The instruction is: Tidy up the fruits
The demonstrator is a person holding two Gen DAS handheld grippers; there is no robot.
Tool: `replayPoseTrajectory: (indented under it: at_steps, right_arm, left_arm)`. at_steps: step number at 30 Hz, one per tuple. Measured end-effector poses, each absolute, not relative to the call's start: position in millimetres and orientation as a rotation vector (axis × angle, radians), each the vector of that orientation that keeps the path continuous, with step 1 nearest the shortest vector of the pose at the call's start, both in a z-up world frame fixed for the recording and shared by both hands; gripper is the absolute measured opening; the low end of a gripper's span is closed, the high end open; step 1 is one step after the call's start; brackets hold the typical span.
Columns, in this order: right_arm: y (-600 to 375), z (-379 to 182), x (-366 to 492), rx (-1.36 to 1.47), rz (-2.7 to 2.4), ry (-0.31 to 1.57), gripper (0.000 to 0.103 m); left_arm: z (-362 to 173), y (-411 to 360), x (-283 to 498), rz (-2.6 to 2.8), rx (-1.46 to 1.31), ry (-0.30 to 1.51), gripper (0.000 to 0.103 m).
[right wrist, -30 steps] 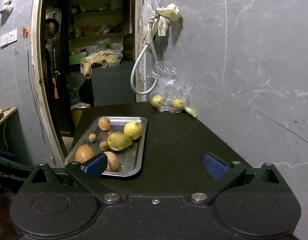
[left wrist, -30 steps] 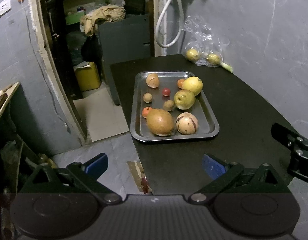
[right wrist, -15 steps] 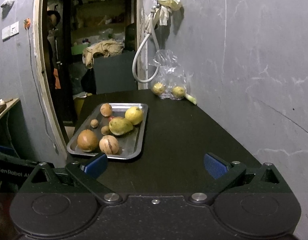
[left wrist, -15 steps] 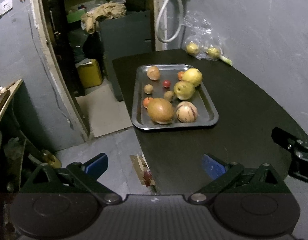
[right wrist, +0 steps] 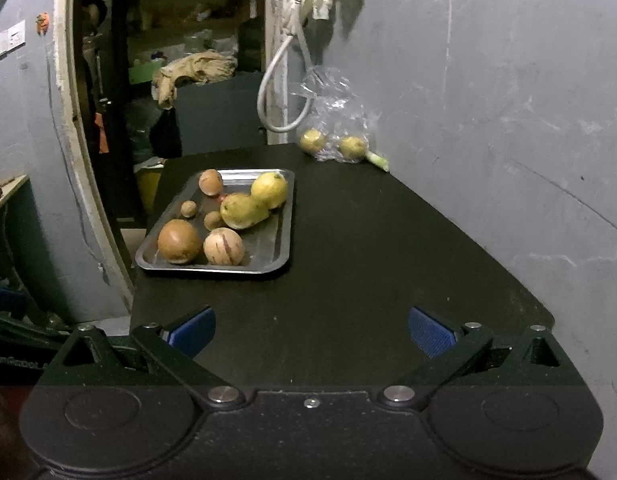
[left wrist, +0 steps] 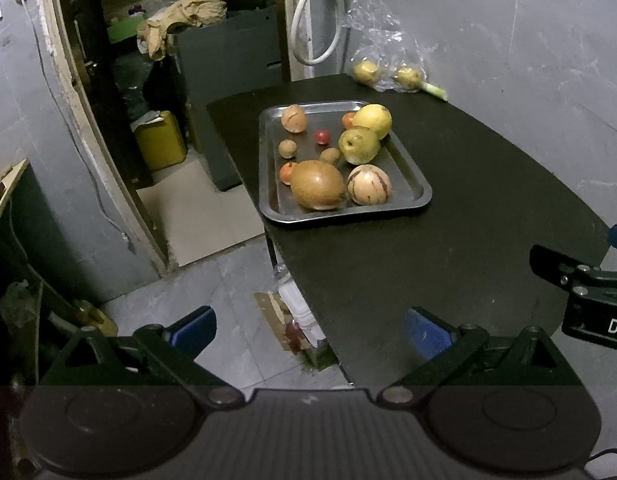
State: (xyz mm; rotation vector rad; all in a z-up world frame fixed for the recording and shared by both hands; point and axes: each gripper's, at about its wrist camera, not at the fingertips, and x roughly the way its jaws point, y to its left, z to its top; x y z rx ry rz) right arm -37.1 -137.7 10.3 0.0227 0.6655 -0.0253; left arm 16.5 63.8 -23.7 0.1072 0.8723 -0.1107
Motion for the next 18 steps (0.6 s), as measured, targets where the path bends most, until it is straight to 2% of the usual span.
replayPoseTrajectory:
  at_steps: [18]
  right_arm:
    - [-123.6, 3.6, -51.9, 0.025, -0.089, 0.706, 0.102]
  left_arm:
    - [-27.2, 80.3, 8.9, -0.165, 0.108, 0.854, 0.102]
